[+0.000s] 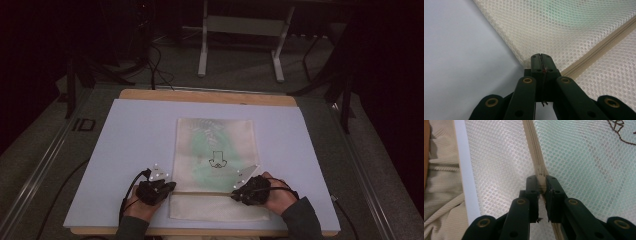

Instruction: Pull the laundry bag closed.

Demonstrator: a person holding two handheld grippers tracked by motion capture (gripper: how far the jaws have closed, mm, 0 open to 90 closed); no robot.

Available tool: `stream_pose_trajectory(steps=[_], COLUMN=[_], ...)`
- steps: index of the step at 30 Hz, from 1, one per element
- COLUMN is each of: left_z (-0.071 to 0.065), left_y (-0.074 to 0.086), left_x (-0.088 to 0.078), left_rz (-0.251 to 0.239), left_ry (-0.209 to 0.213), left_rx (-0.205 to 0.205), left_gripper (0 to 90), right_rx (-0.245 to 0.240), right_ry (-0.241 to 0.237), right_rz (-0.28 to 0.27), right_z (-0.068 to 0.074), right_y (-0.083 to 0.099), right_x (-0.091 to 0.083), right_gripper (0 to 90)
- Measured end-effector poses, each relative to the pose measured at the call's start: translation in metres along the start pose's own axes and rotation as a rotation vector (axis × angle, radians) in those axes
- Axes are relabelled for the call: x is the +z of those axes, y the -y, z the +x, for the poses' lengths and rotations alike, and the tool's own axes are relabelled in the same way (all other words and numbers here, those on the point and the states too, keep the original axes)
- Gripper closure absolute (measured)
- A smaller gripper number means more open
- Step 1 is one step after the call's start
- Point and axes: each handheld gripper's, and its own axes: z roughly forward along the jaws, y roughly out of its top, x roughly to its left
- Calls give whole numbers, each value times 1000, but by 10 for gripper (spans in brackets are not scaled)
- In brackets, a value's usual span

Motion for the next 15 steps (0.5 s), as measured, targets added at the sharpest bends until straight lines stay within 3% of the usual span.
stream_pose_trajectory(steps=[15], left_z=[0], left_y=[0], left_x=[0], left_rz=[1], left_ry=[0], left_rx=[0], left_gripper=[893], right_rx=[21], right_ry=[-3], right_rz=[0], right_z=[-3], right_y=[9], right_x=[-3], right_gripper=[821])
